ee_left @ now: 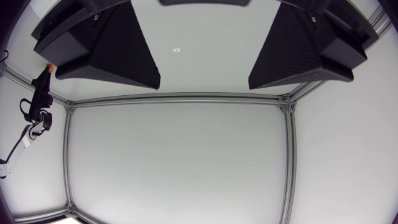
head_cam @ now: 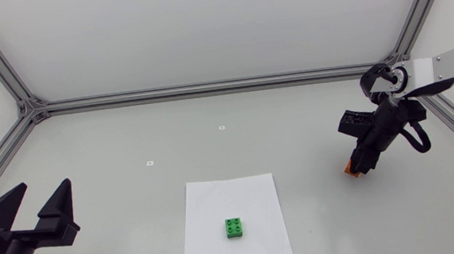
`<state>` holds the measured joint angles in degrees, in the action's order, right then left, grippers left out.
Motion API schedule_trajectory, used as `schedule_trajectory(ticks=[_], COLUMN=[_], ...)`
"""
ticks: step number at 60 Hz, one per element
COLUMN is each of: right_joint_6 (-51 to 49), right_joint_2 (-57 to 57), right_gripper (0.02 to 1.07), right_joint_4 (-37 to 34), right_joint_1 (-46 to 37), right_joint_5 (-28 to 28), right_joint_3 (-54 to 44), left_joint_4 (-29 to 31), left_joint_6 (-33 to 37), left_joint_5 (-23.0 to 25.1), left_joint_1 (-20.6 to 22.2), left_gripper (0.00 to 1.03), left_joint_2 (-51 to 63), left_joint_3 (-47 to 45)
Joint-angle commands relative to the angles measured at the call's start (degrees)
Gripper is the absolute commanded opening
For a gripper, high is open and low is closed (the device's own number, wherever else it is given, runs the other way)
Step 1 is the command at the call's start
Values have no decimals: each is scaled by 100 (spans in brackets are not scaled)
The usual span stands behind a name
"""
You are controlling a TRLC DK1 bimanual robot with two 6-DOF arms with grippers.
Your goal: Pick up the orange 2x2 brick with the right arm and stack it on top of the green 2x2 brick in the center
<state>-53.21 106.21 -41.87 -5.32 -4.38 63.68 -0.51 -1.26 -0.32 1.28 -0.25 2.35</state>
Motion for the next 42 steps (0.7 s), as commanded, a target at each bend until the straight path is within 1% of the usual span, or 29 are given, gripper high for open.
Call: schedule_trajectory(ticks=[1,9,20,28,37,42], right_joint_6=[-190,-295,-313,-242,21,127], right_joint_2=[101,-400,-1085,-1533,-1964,-2158], right_gripper=[21,18,17,16,16,13], right_joint_4=[-111,-348,-665,-823,-902,-981], right_joint_1=[-4,49,365,743,1385,1701], right_joint_5=[43,16,43,52,183,236], right_joint_3=[66,13,-145,-321,-576,-664], left_joint_4=[78,87,87,78,78,87], left_joint_6=[73,73,73,73,73,73], left_joint_5=[23,23,23,23,23,32], left_joint_1=[-14,-14,-14,-14,-14,-14], left_gripper=[99,99,99,99,99,99], left_joint_2=[-45,-45,-45,-45,-45,-45], left_joint_3=[-235,-235,-235,-235,-235,-235])
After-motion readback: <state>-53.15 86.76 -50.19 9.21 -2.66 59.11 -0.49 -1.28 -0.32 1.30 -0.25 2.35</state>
